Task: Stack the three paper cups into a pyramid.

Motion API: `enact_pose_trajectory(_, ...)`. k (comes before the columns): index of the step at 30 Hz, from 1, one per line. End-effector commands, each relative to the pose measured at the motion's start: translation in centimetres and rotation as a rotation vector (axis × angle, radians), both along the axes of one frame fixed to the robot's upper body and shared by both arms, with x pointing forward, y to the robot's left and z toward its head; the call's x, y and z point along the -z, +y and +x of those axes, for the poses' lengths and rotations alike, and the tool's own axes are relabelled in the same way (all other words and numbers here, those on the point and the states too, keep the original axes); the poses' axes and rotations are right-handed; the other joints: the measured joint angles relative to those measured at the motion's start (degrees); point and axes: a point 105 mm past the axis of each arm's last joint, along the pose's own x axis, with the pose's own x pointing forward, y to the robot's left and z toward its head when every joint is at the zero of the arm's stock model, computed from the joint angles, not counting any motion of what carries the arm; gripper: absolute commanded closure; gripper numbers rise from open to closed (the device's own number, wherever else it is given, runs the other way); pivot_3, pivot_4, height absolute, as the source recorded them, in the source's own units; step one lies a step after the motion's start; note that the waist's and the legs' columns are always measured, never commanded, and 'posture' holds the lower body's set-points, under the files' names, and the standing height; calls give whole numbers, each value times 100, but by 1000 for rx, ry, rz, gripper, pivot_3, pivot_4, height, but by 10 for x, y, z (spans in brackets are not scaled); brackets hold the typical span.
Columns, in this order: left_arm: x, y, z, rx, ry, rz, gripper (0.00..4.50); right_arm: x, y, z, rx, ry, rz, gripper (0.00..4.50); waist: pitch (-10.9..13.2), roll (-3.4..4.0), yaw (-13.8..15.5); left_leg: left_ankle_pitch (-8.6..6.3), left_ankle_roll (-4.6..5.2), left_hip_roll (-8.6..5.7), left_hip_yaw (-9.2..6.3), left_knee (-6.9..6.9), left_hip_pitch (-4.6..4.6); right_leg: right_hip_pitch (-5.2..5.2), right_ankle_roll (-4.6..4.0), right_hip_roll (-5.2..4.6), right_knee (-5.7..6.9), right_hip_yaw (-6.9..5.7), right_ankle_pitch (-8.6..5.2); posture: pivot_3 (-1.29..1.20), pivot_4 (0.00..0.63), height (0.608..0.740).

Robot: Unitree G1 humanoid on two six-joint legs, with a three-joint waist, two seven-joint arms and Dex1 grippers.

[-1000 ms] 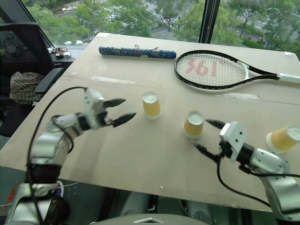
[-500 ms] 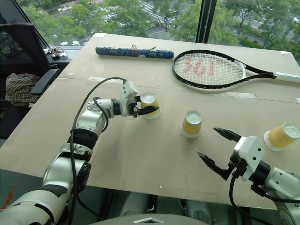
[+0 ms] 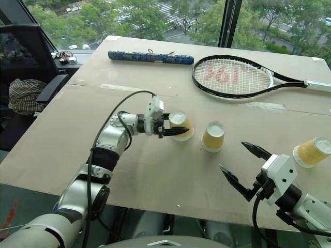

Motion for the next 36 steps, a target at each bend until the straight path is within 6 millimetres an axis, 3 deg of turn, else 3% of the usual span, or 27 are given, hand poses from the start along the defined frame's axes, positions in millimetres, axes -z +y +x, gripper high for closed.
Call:
enact_pose_trajectory(1, -4, -10, -3, 30, -47, 3, 1780, -8, 1, -5, 10, -40, -21, 0, 0, 0, 0, 0, 0, 0, -1, 0, 0, 0, 0, 0, 1, 0, 0, 0, 150, 740)
enact_pose_trajectory(10, 5, -21, -3, 27, -64, 35, 1780, -2, -13, -18, 28, 1, -43, 0, -5, 4, 8, 0, 0, 0, -4, 3, 1, 3, 0, -3, 2, -2, 0, 0, 150, 740)
enact_pose_trajectory(16, 9, -23, -5, 38, -44, 46, 1780, -6, -26, -14, 23, -10, -70, 0, -9, 4, 9, -1, 1, -1, -5, 5, 3, 6, 0, -4, 2, -3, 0, 0, 150, 740)
enact_pose_trajectory(17, 7, -23, -4, 26, -48, 37, 893, -7, -27, -12, 28, -15, -70, 0, -9, 5, 9, -1, 1, -1, -5, 5, 3, 6, 0, -4, 2, -2, 0, 0, 150, 740)
enact_pose_trajectory(18, 6, -23, -3, 17, -52, 31, 544, -8, -28, -11, 31, -17, -70, 0, -9, 5, 8, -1, 1, -1, -5, 5, 3, 7, 0, -4, 2, -2, 0, 0, 150, 740)
enact_pose_trajectory(19, 3, -22, 0, -3, -66, 21, 127, -9, -30, -11, 40, -19, -62, 0, -9, 5, 6, -1, 1, -1, -5, 5, 2, 6, 0, -3, 2, -3, 0, 0, 150, 740)
enact_pose_trajectory(20, -2, -20, 2, -23, -78, 8, 16, -10, -31, -10, 54, -21, -54, 0, -9, 5, 5, -1, 1, -2, -6, 5, 2, 6, 0, -2, 2, -3, 0, 0, 150, 740)
enact_pose_trajectory(31, -54, 13, -27, -12, -104, -150, 16, -22, -81, 1, 421, -114, 13, 0, -11, 11, -5, 0, 1, 7, -11, 4, -1, 1, -1, -6, 7, -5, 0, 0, 150, 740)
enact_pose_trajectory(34, -69, 21, -46, 35, -91, -176, 16, -15, -113, 3, 582, -88, -26, 0, -11, 11, -2, 0, 1, 7, -10, 5, -1, 1, -1, -8, 8, -5, 0, 0, 150, 740)
enact_pose_trajectory(36, -75, 22, -62, 100, -65, -185, 16, -14, -125, 3, 637, -91, -38, 0, -12, 13, 3, 0, 1, 6, -6, 5, 1, 2, -2, -9, 8, -2, -1, 0, 150, 740)
